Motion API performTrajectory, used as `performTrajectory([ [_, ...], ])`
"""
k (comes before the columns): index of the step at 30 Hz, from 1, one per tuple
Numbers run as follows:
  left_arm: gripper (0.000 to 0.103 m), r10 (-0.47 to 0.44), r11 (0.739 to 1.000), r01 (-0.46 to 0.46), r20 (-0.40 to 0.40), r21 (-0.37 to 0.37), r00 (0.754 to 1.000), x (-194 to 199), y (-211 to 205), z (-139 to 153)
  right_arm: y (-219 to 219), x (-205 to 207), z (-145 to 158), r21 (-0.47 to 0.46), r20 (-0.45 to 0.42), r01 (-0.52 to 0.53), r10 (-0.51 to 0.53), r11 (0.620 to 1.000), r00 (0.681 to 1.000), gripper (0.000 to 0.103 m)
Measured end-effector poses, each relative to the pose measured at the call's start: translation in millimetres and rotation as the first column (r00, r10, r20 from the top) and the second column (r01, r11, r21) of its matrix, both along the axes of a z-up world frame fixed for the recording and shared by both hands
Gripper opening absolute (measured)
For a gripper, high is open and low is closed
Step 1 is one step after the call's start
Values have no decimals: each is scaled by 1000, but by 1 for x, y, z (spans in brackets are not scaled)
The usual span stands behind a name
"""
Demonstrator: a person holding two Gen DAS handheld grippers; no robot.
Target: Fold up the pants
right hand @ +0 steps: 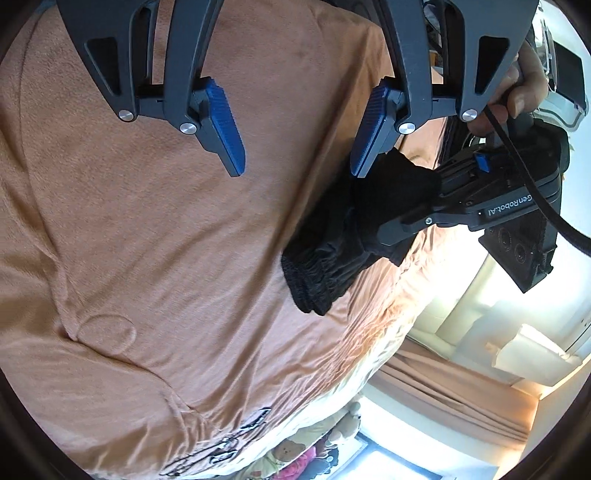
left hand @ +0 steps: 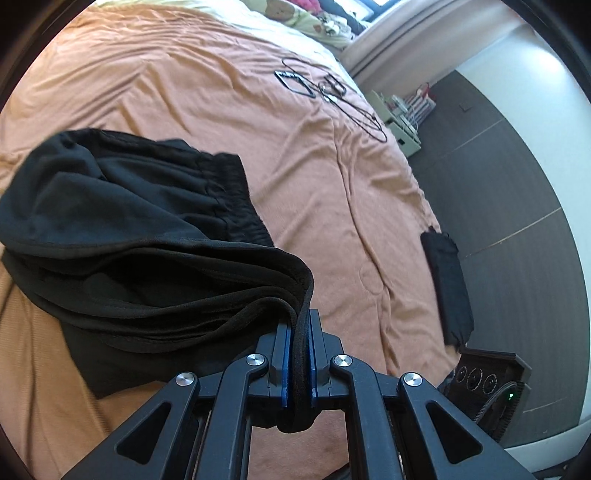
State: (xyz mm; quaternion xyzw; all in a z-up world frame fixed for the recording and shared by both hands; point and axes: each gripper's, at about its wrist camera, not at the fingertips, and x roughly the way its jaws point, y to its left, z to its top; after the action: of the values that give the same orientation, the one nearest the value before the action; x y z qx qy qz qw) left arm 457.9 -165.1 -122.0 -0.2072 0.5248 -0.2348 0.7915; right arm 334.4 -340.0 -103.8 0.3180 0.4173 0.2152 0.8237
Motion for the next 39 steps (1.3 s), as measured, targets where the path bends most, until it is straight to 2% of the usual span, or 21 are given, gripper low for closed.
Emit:
performTrajectory([
  [3,12,-10,1000,10,-9,24,1000,0,-8,-4,-3,-1,-1,-3,-9,7,-7,1000,1000,58],
  [6,39,-18,999,18,-25,-29,1000,0,-6,-7,-3,-2,1,-10,-13,5,-5,1000,1000,58],
  [8,68,-5,999,4,-12,-48,1000,-4,1,-4,-2,-2,4,-13,-13,3,-3,1000,1000,58],
  [9,71,2,999,-2,-4,-53,1000,-5,4,-2,-1,-3,6,-15,-9,1,-2,1000,1000,58],
  [17,77,102,992,-104,-24,-67,994,-10,55,-4,15,4,11,-32,-3,-21,21,999,1000,58],
  [22,79,176,981,-178,-35,-77,984,-10,90,-10,29,13,11,-39,-8,-41,41,998,999,60],
  [28,87,252,962,-257,-60,-88,966,-11,129,-23,45,26,10,-55,-16,-44,43,997,999,60],
  [33,91,285,948,-295,-100,-115,953,-9,148,-42,54,34,7,-62,-24,-48,47,997,999,60],
  [39,91,285,935,-309,-148,-174,947,3,148,-62,65,43,4,-74,-30,-60,58,995,998,60],
])
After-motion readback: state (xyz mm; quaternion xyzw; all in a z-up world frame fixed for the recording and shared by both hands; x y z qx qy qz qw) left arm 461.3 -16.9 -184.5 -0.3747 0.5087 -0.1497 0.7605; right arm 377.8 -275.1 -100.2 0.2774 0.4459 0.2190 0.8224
